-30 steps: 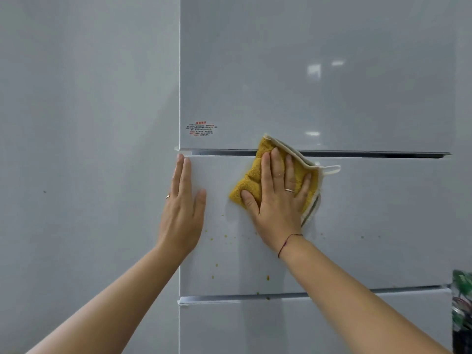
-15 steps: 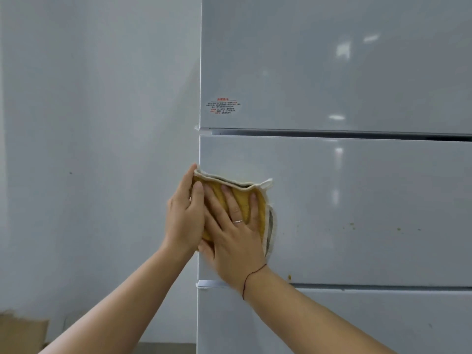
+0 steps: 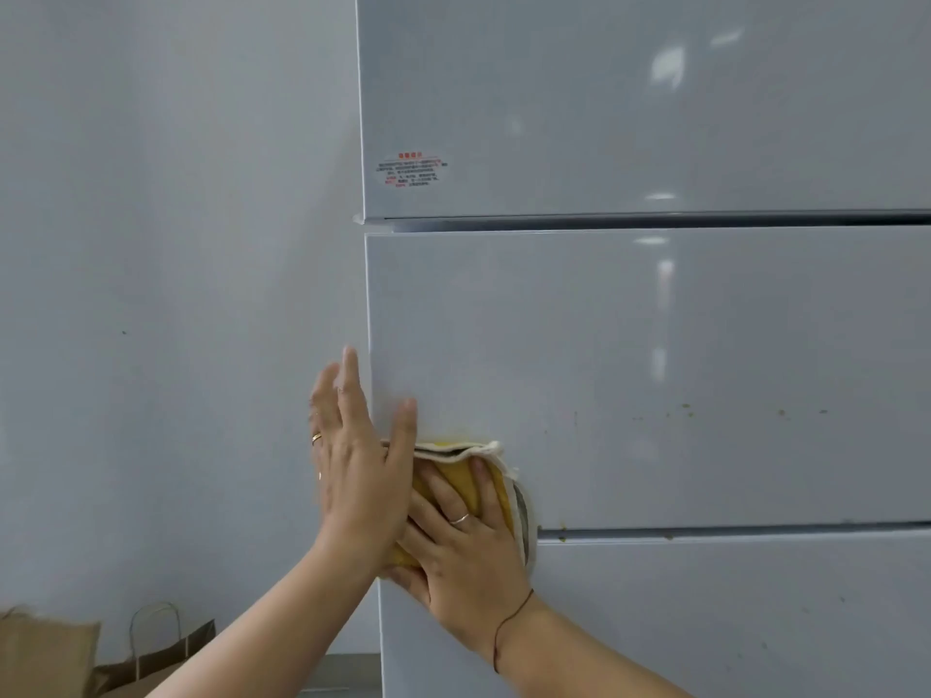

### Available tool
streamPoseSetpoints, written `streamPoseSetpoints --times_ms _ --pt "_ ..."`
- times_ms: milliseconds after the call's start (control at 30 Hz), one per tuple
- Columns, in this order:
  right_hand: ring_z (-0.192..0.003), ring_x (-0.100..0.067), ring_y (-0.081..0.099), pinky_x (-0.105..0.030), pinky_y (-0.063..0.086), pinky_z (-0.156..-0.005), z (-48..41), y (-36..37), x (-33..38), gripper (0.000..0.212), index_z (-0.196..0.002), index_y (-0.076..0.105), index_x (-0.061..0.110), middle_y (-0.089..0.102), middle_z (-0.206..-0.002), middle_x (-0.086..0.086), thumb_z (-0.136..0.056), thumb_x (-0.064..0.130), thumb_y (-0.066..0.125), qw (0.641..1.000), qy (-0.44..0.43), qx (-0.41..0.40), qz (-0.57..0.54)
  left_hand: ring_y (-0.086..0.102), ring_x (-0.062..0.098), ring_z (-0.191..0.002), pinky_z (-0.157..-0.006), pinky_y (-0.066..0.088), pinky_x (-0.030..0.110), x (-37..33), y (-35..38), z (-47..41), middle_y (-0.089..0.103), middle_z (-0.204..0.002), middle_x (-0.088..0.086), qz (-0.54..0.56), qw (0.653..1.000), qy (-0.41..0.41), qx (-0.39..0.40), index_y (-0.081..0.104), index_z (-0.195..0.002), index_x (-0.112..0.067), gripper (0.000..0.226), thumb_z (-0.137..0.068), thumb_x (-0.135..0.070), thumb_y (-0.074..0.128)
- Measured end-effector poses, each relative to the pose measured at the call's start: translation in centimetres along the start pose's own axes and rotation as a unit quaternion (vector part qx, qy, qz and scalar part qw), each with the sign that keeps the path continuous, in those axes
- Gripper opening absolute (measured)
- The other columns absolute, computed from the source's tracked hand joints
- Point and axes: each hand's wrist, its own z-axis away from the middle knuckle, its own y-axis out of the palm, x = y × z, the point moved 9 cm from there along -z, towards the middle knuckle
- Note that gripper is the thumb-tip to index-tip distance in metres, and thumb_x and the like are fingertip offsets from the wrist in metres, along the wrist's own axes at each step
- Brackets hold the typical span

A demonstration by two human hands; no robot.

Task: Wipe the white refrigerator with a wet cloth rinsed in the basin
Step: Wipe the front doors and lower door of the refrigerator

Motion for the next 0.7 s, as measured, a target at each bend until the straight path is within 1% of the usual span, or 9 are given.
streamPoseSetpoints --times_ms 33,67,100,167,267,367,467,567,700 --pt "-0.146 -0.016 0.018 -0.054 0.010 -0.117 0.2 -0.4 -0.9 0.059 -0.138 0.045 0.032 0.036 -0.151 0.012 -0.087 0.059 0.053 1.000 0.013 -0.004 -0.001 0.010 0.017 -0.145 -0.116 0.010 0.038 -0.9 0.4 0.4 0.004 -0.158 -0.010 -0.037 0.998 0.045 -0.006 0.008 -0.151 -0.039 0.060 -0.098 -0.051 0.035" --pt "-0.146 -0.016 0.019 -0.054 0.010 -0.117 0.1 -0.9 -1.7 0.062 -0.140 0.043 0.031 0.035 -0.152 0.011 -0.086 0.059 0.054 1.000 0.025 -0.017 -0.001 0.002 0.016 -0.147 -0.116 0.005 0.039 -1.8 0.6 0.7 -0.004 -0.159 -0.011 -0.069 0.993 0.094 -0.011 0.008 -0.151 -0.040 0.060 -0.097 -0.053 0.032" --pt "-0.146 -0.017 0.021 -0.055 0.009 -0.117 0.3 -1.5 -2.7 0.064 -0.142 0.041 0.031 0.034 -0.153 0.010 -0.086 0.059 0.054 0.999 0.037 -0.029 0.000 -0.002 0.017 -0.148 -0.118 0.003 0.040 -2.6 1.2 1.1 -0.005 -0.160 -0.008 -0.098 0.985 0.141 -0.009 0.013 -0.151 -0.037 0.059 -0.096 -0.053 0.029" --pt "-0.145 -0.017 0.023 -0.057 0.010 -0.116 0.7 -2.5 -4.8 0.066 -0.145 0.038 0.032 0.031 -0.154 0.010 -0.086 0.058 0.055 0.998 0.056 -0.042 0.003 -0.001 0.019 -0.149 -0.120 0.001 0.043 -3.7 2.6 2.2 0.003 -0.161 0.001 -0.152 0.964 0.218 0.006 0.022 -0.152 -0.027 0.061 -0.097 -0.054 0.025" --pt "-0.145 -0.018 0.022 -0.059 0.012 -0.115 1.1 -3.7 -7.8 0.069 -0.146 0.035 0.033 0.027 -0.156 0.009 -0.085 0.061 0.053 0.996 0.074 -0.043 0.015 0.003 0.025 -0.149 -0.119 0.002 0.049 -4.6 4.8 3.6 0.011 -0.161 0.005 -0.202 0.934 0.290 0.049 0.017 -0.153 -0.023 0.070 -0.096 -0.063 0.019" --pt "-0.146 -0.019 0.021 -0.060 0.011 -0.114 1.7 -4.8 -10.9 0.071 -0.146 0.035 0.032 0.027 -0.156 0.008 -0.085 0.066 0.049 0.995 0.090 -0.040 0.034 0.004 0.029 -0.149 -0.117 0.002 0.056 -4.5 6.2 4.1 0.012 -0.161 0.005 -0.249 0.916 0.310 0.060 0.009 -0.154 -0.025 0.080 -0.090 -0.072 0.021" --pt "-0.146 -0.020 0.019 -0.061 0.010 -0.114 2.5 -5.7 -14.4 0.074 -0.146 0.033 0.033 0.025 -0.156 0.006 -0.084 0.072 0.043 0.992 0.113 -0.026 0.047 0.002 0.032 -0.149 -0.115 0.001 0.060 -3.9 6.8 4.0 0.009 -0.161 0.008 -0.297 0.904 0.302 0.057 0.016 -0.153 -0.022 0.089 -0.083 -0.076 0.027" --pt "-0.147 -0.021 0.013 -0.063 0.009 -0.113 4.0 -6.4 -18.1 0.077 -0.148 0.030 0.033 0.021 -0.158 0.005 -0.083 0.072 0.042 0.988 0.139 -0.008 0.059 0.000 0.033 -0.148 -0.115 -0.003 0.060 -3.9 7.1 4.1 0.007 -0.162 0.008 -0.303 0.904 0.295 0.058 0.021 -0.152 -0.020 0.092 -0.079 -0.074 0.034" --pt "-0.148 -0.021 0.007 -0.062 0.003 -0.114 6.9 -7.4 -23.3 0.079 -0.151 0.016 0.034 0.009 -0.160 0.008 -0.085 0.075 0.031 0.979 0.193 0.006 0.065 0.000 0.032 -0.149 -0.114 -0.001 0.064 -4.2 7.4 4.3 0.005 -0.162 0.007 -0.301 0.910 0.279 0.053 0.021 -0.152 -0.020 0.093 -0.076 -0.071 0.035"
